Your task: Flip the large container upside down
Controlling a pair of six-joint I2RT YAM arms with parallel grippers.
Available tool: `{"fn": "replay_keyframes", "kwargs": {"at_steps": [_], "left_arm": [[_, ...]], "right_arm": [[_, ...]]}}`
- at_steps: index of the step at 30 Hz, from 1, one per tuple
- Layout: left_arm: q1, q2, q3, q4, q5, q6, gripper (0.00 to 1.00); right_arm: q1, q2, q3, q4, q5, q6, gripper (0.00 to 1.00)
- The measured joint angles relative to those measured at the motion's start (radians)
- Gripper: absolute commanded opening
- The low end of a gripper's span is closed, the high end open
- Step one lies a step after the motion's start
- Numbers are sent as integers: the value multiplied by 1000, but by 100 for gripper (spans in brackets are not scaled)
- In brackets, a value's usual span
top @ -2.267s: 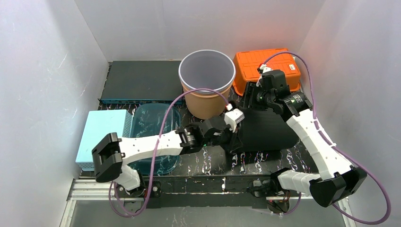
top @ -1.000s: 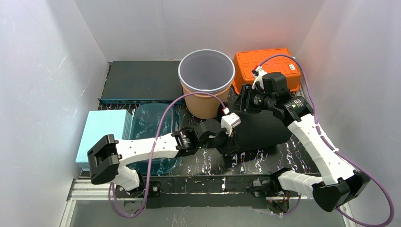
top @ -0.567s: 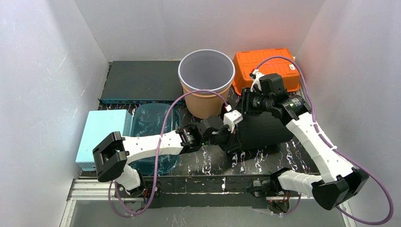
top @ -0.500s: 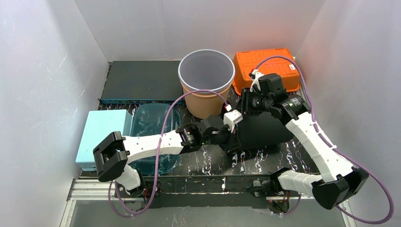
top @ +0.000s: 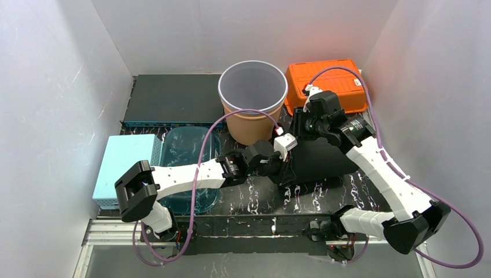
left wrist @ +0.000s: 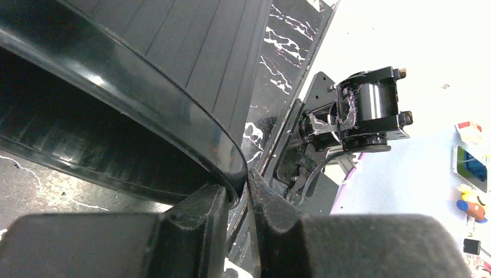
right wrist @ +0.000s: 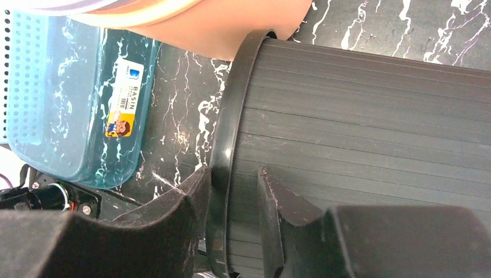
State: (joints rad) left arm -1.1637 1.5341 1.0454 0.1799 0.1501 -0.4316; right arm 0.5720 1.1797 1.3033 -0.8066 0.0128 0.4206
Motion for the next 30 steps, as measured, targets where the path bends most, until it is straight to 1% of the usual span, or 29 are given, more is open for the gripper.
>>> {"fn": "replay_keyframes", "kwargs": {"at_steps": [3,10,16,22,26,30], "left_arm": [[2,0,-1,1,-6,-3,23],[3,-8,-29,56,-29,-3,27],[3,-15,-58,87,-40,-7,41],[3,-70,-130,83,-68,-28,51],[3,-132,-175,84,-88,-52,53],[3,-188,-213,84,-106,-72,48]], "right_arm": [[6,-5,-25,29,9,18,44],[15,-33,-73,89,6,60,45],[21,-33,-85,113,-13,74,35],[27,-33,-103,140,-17,80,33],[27,-33,-104,146,-16,78,34],[27,-32,-104,145,-18,71,41]]}}
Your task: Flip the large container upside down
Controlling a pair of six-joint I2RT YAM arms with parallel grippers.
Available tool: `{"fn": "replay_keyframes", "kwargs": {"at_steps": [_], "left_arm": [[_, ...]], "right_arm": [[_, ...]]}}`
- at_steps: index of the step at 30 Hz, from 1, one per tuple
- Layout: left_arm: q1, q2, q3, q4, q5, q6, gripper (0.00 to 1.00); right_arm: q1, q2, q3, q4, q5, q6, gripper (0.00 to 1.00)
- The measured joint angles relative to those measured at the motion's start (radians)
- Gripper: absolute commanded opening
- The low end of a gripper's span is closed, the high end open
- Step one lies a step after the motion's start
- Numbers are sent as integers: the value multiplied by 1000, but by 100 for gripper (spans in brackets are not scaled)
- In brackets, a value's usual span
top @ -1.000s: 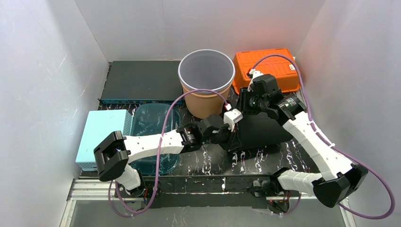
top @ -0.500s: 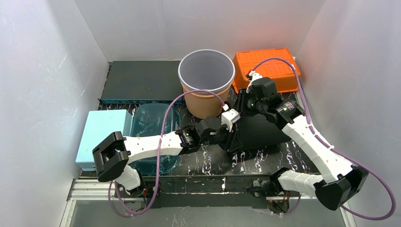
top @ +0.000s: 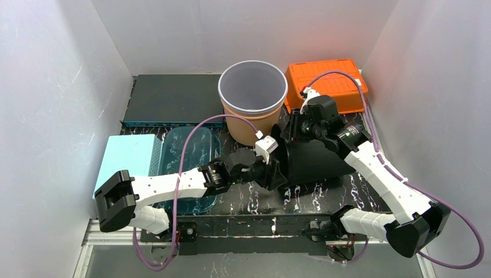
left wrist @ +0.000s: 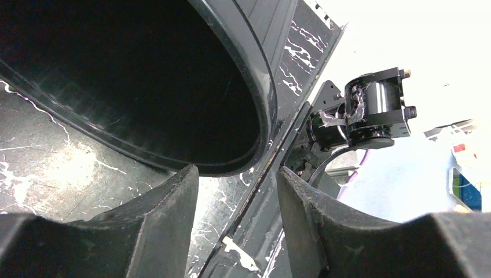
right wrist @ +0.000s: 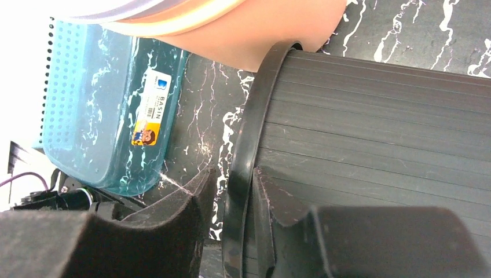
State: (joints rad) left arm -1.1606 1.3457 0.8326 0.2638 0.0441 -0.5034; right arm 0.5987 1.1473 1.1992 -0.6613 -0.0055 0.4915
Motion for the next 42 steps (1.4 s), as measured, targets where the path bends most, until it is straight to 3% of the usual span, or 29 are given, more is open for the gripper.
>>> {"fn": "replay_keyframes", "kwargs": {"at_steps": [4,10,15,19,22,24,30,34,37,42], "left_arm": [[0,-3,-2,0,-8,-11,45],[0,23,-2,1,-11,-19,44],[0,26,-2,0,-30,-32,43],[0,6,-17,1,-69,-42,44],[0,-48,-60,0,-111,-54,46],[0,-101,-98,-3,-143,-67,46],[0,-304,-195,-64,-262,-119,47],[13,-404,-193,-210,-369,-151,46],[74,-449,-170,-333,-402,-172,45],[290,-542,-162,-480,-393,-200,45]], "right_arm": [[4,1,3,1,-16,-13,44],[14,16,23,-20,-6,-31,41],[85,45,59,-68,112,-53,39],[135,57,74,-94,208,-58,32],[159,58,76,-104,259,-62,26],[171,61,77,-106,280,-61,15],[212,68,84,-117,350,-48,9],[262,78,101,-141,417,-28,2],[311,89,111,-156,475,-5,1],[398,103,131,-201,583,37,1]]}}
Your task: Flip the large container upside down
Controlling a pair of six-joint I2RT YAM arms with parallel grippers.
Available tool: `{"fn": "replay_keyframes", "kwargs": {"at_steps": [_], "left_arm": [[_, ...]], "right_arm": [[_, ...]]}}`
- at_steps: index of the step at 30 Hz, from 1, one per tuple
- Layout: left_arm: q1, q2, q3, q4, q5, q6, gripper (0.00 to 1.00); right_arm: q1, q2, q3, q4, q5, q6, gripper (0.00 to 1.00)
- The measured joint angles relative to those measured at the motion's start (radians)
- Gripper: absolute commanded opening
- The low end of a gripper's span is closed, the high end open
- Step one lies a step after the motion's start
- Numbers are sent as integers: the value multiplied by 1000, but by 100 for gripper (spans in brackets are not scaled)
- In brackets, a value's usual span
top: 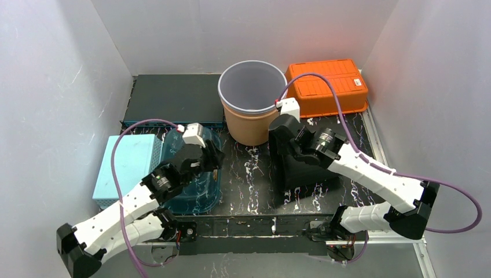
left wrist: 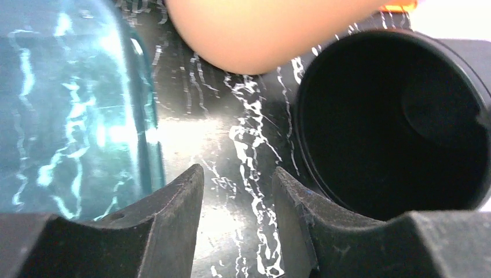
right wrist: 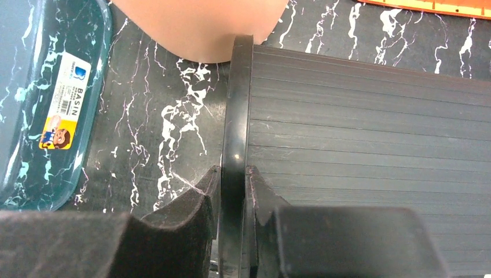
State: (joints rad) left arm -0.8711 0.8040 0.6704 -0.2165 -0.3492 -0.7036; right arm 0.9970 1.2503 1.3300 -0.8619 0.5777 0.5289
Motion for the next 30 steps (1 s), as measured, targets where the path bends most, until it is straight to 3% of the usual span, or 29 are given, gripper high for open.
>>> {"fn": "replay_keyframes", "kwargs": {"at_steps": [4,13,30], "left_arm": [[111,-40,21,-84,34,-3,44],[211,-37,102,-185,74,1,44],[286,-76,153,-269,61,15,43]], "right_arm": [[99,33,22,-34,91,42,1],[238,144,85,-52,193,72,1],[360,304,129,-5,142,82,1]]}}
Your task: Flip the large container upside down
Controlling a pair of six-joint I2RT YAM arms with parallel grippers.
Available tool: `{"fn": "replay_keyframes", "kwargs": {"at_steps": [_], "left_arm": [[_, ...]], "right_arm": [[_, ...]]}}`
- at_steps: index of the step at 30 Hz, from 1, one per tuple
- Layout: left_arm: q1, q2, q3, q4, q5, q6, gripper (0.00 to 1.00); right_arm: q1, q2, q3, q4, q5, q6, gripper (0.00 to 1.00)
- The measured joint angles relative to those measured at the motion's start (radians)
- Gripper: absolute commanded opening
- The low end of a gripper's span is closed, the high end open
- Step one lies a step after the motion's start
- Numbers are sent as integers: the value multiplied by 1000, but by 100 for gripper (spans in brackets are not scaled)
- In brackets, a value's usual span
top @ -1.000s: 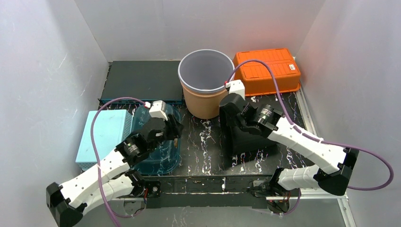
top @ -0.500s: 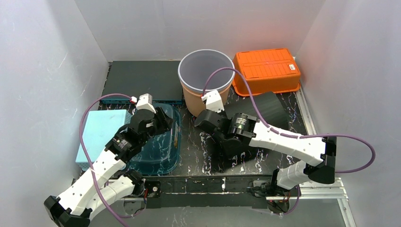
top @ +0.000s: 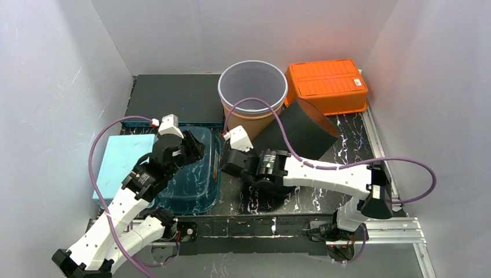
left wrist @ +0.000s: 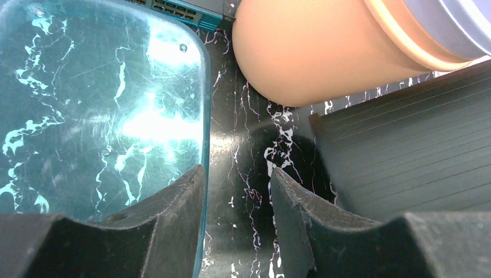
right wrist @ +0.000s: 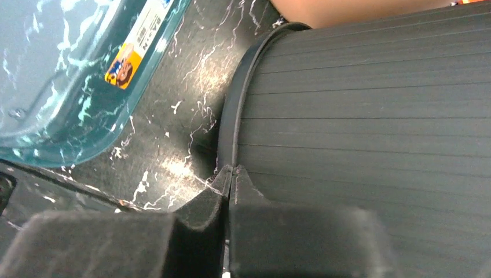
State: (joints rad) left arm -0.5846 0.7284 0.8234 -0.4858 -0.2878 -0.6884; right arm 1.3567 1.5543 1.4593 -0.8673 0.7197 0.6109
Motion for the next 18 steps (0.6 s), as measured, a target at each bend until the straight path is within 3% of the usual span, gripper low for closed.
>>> {"fn": "replay_keyframes", "kwargs": {"at_steps": [18], "left_arm": [[8,-37,10,-32,-23,-2,43]], "right_arm": [[18,151,-56,23,-47,-39,1]]}}
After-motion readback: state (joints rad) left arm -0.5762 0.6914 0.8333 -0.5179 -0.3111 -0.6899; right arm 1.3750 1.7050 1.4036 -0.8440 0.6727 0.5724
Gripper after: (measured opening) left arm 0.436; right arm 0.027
